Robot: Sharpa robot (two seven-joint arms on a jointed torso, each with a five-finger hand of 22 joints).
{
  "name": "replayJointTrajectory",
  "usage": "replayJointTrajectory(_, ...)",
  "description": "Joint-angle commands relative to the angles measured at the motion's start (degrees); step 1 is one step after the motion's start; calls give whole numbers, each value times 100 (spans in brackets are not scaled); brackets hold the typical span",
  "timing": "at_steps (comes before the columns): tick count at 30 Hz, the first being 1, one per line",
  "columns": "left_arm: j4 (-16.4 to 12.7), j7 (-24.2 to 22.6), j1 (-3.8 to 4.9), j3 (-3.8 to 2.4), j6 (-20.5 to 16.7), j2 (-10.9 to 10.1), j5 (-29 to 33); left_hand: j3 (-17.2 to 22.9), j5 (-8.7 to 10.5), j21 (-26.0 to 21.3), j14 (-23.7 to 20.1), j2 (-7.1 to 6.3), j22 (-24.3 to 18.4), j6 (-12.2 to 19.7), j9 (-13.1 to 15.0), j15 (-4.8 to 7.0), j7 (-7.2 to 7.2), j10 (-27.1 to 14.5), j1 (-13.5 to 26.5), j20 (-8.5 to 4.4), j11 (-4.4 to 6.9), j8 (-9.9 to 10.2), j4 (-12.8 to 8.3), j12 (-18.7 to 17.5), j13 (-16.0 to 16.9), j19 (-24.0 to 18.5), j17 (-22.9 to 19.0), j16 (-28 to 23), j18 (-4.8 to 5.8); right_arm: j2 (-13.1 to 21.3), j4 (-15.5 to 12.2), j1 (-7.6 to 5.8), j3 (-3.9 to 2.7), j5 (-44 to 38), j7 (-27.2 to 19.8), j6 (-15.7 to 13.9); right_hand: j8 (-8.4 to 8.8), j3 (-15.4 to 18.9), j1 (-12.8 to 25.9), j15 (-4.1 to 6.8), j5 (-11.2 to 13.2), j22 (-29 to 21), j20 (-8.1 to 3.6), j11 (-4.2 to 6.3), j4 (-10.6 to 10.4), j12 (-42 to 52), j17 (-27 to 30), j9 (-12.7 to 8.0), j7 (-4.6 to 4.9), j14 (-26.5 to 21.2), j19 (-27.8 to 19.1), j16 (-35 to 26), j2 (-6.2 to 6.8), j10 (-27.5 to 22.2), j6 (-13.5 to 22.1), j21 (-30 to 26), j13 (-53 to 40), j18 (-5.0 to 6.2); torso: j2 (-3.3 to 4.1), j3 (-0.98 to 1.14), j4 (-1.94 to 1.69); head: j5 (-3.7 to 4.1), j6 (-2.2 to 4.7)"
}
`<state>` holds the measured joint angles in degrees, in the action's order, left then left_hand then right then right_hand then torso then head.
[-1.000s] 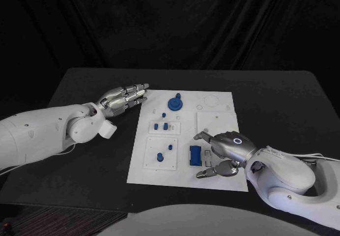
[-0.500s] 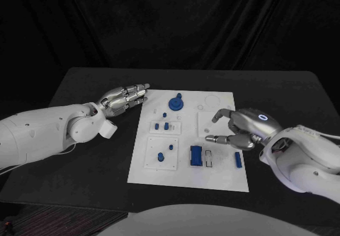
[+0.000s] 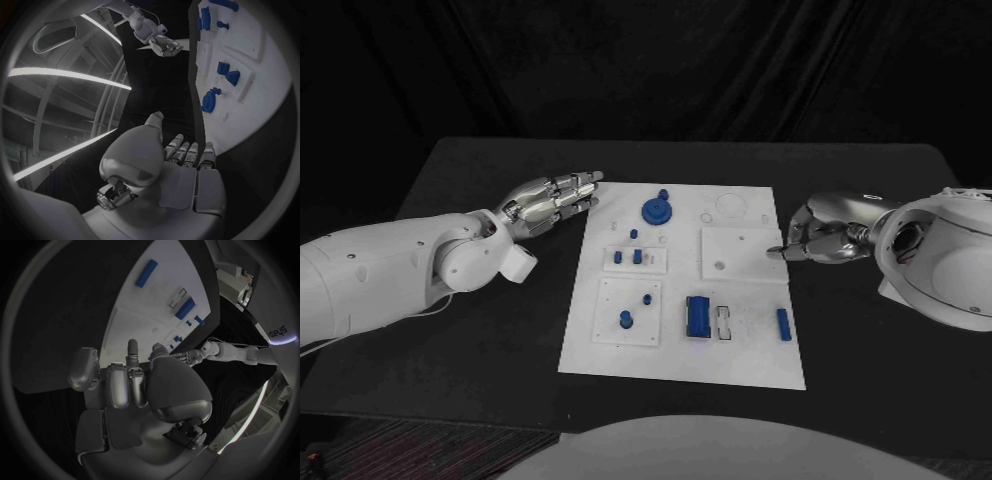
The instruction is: Assemble the parts on the task board
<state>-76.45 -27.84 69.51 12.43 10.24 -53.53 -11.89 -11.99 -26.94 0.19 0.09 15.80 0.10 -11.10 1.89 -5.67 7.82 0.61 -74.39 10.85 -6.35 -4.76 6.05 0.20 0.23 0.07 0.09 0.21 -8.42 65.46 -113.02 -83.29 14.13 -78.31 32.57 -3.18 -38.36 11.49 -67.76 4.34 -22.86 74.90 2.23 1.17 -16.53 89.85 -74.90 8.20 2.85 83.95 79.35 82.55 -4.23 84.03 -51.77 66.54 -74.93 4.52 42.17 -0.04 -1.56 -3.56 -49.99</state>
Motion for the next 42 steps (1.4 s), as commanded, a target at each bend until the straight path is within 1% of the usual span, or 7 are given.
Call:
replayJointTrajectory(1,-7,-110,-5,-5,-49,28,18,-2,-33,-19,-9,23,-10,-43,10,-46,61,8,33,29,-40,-38,-35,12,7,-7,-9,-21,-68,-12,12,-7,1,404,719,1142,87,62,-63,80,9,849,-67,81,2,15,-208,90,-73,278,90,44,-17,597,-291,97,-1507,22,2,-3,-6,26,-1)
replayJointTrajectory(7,-2,-122,-5,-6,-45,46,18,1,-37,-19,-9,27,-10,-52,10,-50,65,14,32,32,-46,-43,-45,15,9,-7,-9,-21,-67,-26,19,28,2,457,823,1210,145,133,-70,153,31,927,-142,157,9,15,-392,235,-149,361,251,139,-42,597,-511,341,-1507,-30,1,-5,-7,60,-1)
replayJointTrajectory(14,7,-119,-5,-6,-35,56,18,2,-38,-19,-9,28,-10,-53,10,-51,66,16,32,32,-47,-44,-48,15,10,-7,-9,-21,-66,21,-112,207,2,458,837,1072,85,186,-203,209,52,1035,-203,205,35,15,-537,502,-226,413,425,220,-9,597,-658,665,-1507,-97,4,0,-7,82,-1)
replayJointTrajectory(26,38,-102,-5,-6,0,91,18,5,-39,-19,-9,32,-10,-54,9,-55,73,28,34,35,-56,-45,-60,20,15,-7,-9,-21,-64,18,-198,511,2,355,846,926,145,286,-111,218,329,1070,-219,198,19,15,-625,729,-217,435,476,267,-65,597,-586,763,-1507,-120,-5,-3,-12,106,-1)
replayJointTrajectory(29,40,-100,-6,-6,6,91,18,5,-39,-19,-9,32,-10,-54,9,-55,73,28,34,35,-56,-45,-60,20,15,-7,-9,-21,-64,3,-191,597,2,282,845,873,155,288,-115,220,334,1075,-220,196,21,15,-624,734,-216,435,483,266,-69,597,-584,781,-1507,-123,-7,-6,2,97,-1)
replayJointTrajectory(34,44,-97,-6,-6,14,94,18,6,-39,-19,-9,33,-10,-52,9,-57,75,33,35,36,-59,-44,-63,22,17,-7,-9,-21,-64,-20,-169,705,3,160,849,835,201,281,-162,218,334,1074,-221,195,43,15,-613,752,-212,435,482,262,-82,597,-575,774,-1507,-121,-4,-4,-15,112,-1)
replayJointTrajectory(42,49,-94,-6,-6,31,100,18,7,-38,-19,-9,36,-10,-52,8,-60,80,41,37,37,-64,-44,-68,25,19,-7,-9,-21,-62,-78,-116,824,3,30,858,860,445,276,-358,186,215,1060,-200,170,114,15,-582,792,-173,426,467,242,-74,597,-495,726,-1507,-113,-1,1,-2,98,-1)
